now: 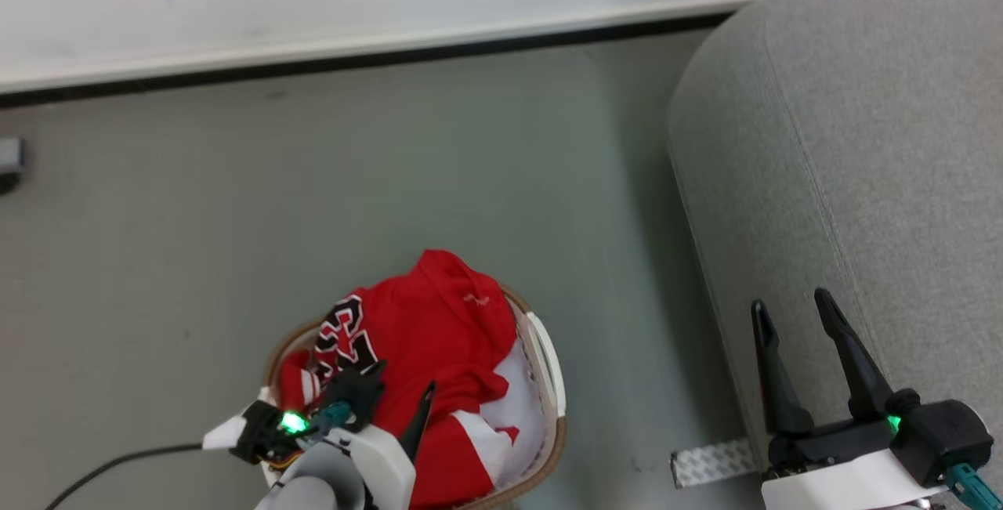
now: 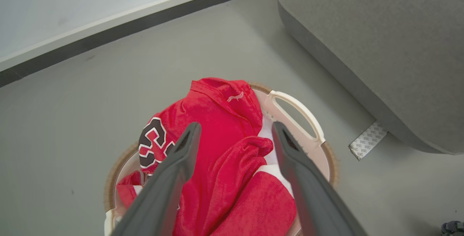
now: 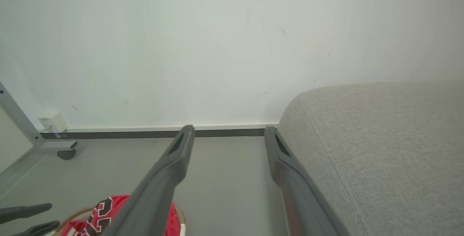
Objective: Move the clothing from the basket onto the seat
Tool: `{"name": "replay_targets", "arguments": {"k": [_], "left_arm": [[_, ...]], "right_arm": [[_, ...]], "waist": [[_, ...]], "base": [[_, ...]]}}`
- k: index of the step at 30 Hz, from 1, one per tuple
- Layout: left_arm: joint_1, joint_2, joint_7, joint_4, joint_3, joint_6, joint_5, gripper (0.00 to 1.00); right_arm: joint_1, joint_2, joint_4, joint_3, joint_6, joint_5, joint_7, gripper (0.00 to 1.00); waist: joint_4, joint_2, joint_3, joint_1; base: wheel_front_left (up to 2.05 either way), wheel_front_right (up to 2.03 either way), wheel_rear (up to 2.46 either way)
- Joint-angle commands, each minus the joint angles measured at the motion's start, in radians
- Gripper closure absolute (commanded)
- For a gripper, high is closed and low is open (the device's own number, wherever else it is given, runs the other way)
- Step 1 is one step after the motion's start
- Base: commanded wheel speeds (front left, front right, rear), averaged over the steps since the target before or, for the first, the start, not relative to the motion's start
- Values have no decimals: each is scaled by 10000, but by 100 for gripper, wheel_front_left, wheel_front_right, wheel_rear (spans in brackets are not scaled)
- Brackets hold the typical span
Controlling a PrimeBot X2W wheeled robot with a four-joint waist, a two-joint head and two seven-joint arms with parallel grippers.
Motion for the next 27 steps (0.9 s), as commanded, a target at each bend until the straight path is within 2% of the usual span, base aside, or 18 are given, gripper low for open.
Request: {"name": "replay_targets", "arguments": {"k": [1,13,22,27], "left_arm": [[-420,131,128,505,-236,-21,-36,0],[-2005,482,1331,3066,-1735,-21,-892,0],[-3038,901,1679,3824,-2493,-16,-1356,0],[-3477,931,1759,4107,-2875,-19,-1753,0]], "right_arm": [[-302,1,-122,113,-21,99,3,0],[-1048,2,-490,660,-21,349,5,0],[-1447,3,-868,768,-21,417,5,0],[-1546,1,-1076,753,-21,581,5,0]], "waist": [[-421,0,806,-1],[-1001,0,2517,-1],[-1206,0,3712,-1],[-1262,0,4304,-1]], "base": [[0,0,0],[0,0,0],[0,0,0],[0,0,0]]}}
